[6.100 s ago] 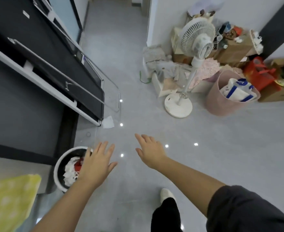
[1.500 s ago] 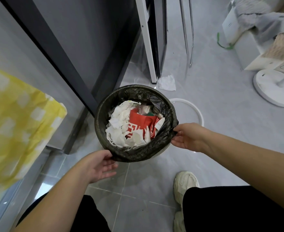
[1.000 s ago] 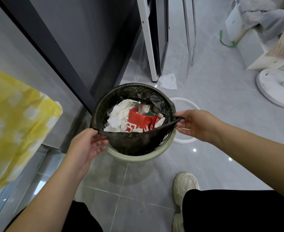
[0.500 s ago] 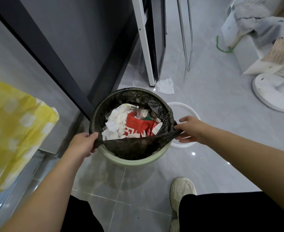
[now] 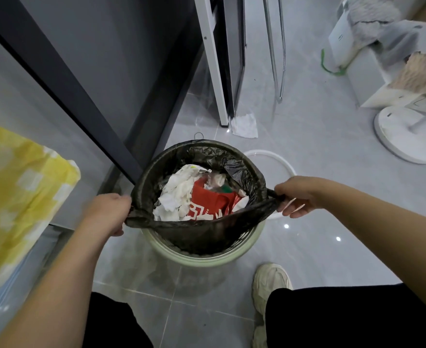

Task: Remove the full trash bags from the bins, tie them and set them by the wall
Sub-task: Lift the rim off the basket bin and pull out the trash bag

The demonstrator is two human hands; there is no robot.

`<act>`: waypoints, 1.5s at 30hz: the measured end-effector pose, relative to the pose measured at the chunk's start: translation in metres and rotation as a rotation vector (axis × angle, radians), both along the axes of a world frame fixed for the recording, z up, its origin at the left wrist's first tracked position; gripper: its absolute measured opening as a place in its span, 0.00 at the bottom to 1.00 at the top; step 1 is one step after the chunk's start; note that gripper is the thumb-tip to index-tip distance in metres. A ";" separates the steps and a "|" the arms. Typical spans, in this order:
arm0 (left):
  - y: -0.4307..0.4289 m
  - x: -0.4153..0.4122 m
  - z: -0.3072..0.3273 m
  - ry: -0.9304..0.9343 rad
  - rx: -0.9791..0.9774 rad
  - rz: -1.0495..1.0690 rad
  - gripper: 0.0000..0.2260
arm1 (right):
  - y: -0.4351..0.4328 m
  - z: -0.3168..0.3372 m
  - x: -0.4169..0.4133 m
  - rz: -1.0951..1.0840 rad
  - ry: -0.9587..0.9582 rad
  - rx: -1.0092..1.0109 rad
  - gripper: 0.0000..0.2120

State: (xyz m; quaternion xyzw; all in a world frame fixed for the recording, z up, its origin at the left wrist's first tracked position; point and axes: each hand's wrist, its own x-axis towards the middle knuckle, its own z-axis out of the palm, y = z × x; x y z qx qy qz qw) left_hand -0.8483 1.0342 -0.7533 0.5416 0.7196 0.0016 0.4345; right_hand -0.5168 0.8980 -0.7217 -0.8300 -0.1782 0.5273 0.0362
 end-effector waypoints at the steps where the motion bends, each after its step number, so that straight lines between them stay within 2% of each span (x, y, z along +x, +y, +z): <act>1: 0.000 0.003 -0.002 -0.009 -0.002 0.025 0.16 | 0.001 -0.002 -0.001 -0.019 0.010 0.016 0.12; 4: -0.002 0.007 -0.009 0.059 0.038 -0.054 0.23 | 0.006 -0.007 -0.002 -0.078 0.025 0.074 0.09; 7: -0.002 0.010 -0.007 0.103 0.210 -0.163 0.18 | 0.013 -0.005 0.002 -0.095 -0.041 0.163 0.03; 9: 0.000 0.011 -0.002 0.007 0.254 -0.176 0.15 | 0.015 0.003 0.010 -0.083 0.049 0.197 0.04; 12: 0.002 0.008 0.003 -0.214 0.172 -0.210 0.14 | 0.015 0.018 0.018 0.015 0.304 0.144 0.07; 14: 0.003 0.006 0.003 -0.242 0.148 -0.206 0.15 | 0.014 0.020 0.020 0.060 0.350 0.100 0.08; 17: 0.007 0.006 -0.003 -0.122 0.191 -0.150 0.21 | 0.015 0.013 0.017 0.030 0.253 0.088 0.07; 19: 0.008 0.009 -0.007 0.007 0.176 -0.168 0.29 | 0.014 0.005 0.015 -0.008 0.183 0.090 0.14; 21: 0.010 0.012 -0.015 0.092 0.160 -0.224 0.32 | 0.013 -0.001 0.009 -0.039 0.137 0.084 0.17; 24: 0.013 0.020 -0.019 0.151 0.283 -0.243 0.21 | 0.015 -0.006 0.004 -0.057 -0.024 0.164 0.07; 26: 0.016 0.024 -0.017 0.137 0.369 -0.207 0.15 | 0.018 -0.005 0.008 -0.099 -0.116 0.299 0.09; 28: 0.018 0.026 -0.014 0.083 0.426 -0.226 0.13 | 0.020 0.002 0.015 -0.136 -0.061 0.428 0.10; 30: 0.015 0.029 -0.007 0.046 0.477 -0.301 0.12 | 0.019 0.009 0.021 -0.105 0.091 0.496 0.10; 32: 0.013 0.031 0.000 0.016 0.533 -0.354 0.12 | 0.017 0.012 0.025 -0.063 0.178 0.479 0.12; 35: 0.015 0.034 -0.001 0.010 0.530 -0.339 0.13 | 0.016 0.009 0.025 0.004 0.080 0.416 0.09; 37: 0.014 0.039 -0.005 0.033 0.488 -0.288 0.16 | 0.017 0.004 0.021 0.025 0.015 0.370 0.02; 42: 0.023 0.051 -0.016 0.192 0.396 -0.232 0.25 | 0.023 -0.005 0.010 0.020 -0.068 0.332 0.22; 45: 0.036 0.057 -0.019 0.199 0.417 -0.229 0.19 | 0.026 -0.009 0.008 0.094 -0.148 0.361 0.21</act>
